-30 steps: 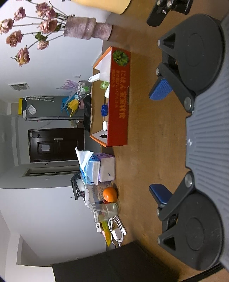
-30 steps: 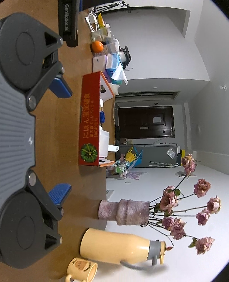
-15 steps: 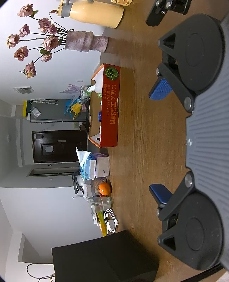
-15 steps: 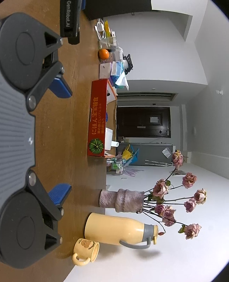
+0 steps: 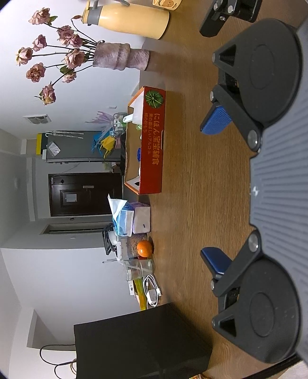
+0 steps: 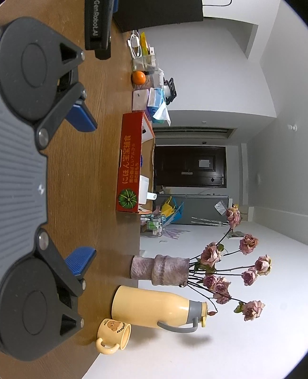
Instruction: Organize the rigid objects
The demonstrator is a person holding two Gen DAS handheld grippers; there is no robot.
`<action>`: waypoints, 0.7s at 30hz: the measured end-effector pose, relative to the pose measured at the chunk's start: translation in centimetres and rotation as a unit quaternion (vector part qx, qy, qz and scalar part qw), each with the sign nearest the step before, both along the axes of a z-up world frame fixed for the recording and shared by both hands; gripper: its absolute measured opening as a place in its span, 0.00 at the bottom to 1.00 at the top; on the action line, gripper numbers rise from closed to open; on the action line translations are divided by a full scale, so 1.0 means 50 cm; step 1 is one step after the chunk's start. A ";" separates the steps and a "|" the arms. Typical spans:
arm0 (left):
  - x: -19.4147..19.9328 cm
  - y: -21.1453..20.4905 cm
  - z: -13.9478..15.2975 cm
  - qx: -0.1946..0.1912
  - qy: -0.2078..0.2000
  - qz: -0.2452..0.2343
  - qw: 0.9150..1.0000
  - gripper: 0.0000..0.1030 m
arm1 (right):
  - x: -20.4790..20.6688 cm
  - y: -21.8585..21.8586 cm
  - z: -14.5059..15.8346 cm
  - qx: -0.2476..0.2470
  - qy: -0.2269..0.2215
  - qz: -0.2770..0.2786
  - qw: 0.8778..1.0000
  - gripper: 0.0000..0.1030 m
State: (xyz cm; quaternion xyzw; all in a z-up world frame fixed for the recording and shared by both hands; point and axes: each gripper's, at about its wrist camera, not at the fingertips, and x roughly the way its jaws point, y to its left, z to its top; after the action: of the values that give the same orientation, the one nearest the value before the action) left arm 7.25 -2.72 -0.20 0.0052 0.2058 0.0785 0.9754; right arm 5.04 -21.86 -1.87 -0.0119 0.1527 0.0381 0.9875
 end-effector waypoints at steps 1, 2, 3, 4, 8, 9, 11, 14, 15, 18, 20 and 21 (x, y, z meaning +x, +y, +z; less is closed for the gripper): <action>0.000 0.000 0.000 0.000 0.000 0.000 1.000 1.00 | 0.001 -0.001 0.000 0.000 0.000 0.000 1.000 1.00; 0.000 0.000 0.000 0.000 0.000 0.000 1.000 1.00 | 0.000 -0.001 0.000 0.000 0.000 0.000 1.000 1.00; 0.000 0.000 0.000 0.000 0.000 0.000 1.000 1.00 | 0.000 -0.001 0.000 0.000 0.000 0.000 1.000 1.00; -0.001 0.000 0.000 0.000 0.000 0.000 1.000 1.00 | 0.000 -0.001 0.000 0.000 0.000 0.000 1.000 1.00; -0.002 -0.001 0.000 0.000 -0.002 0.000 1.000 1.00 | -0.004 0.002 0.002 -0.001 -0.003 0.000 1.000 1.00; -0.003 -0.002 -0.001 0.000 -0.003 0.000 1.000 1.00 | -0.005 0.003 0.003 -0.001 -0.004 0.000 1.000 1.00; -0.004 -0.001 -0.001 0.000 -0.003 0.000 1.000 1.00 | -0.007 0.003 0.003 -0.001 -0.005 0.000 1.000 1.00; -0.004 -0.001 -0.002 0.000 -0.003 0.000 1.000 1.00 | -0.008 0.004 0.004 -0.001 -0.006 0.000 1.000 1.00; -0.004 -0.001 -0.001 -0.001 -0.003 0.000 1.000 1.00 | -0.008 0.004 0.004 -0.001 -0.006 0.000 1.000 1.00; -0.006 -0.001 -0.002 0.000 -0.004 0.000 1.000 1.00 | -0.008 0.003 0.004 -0.001 -0.006 0.000 1.000 1.00; -0.008 0.000 -0.001 0.000 -0.004 0.000 1.000 1.00 | -0.008 0.004 0.003 -0.001 -0.006 0.000 1.000 1.00; -0.007 0.000 -0.001 0.000 -0.004 0.000 1.000 1.00 | -0.008 0.004 0.003 -0.001 -0.006 0.000 1.000 1.00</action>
State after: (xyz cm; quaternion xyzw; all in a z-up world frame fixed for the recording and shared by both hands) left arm 6.88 -2.74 -0.25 0.0046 0.2016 0.0785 0.9763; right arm 4.64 -21.68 -1.70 -0.0134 0.1472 0.0380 0.9883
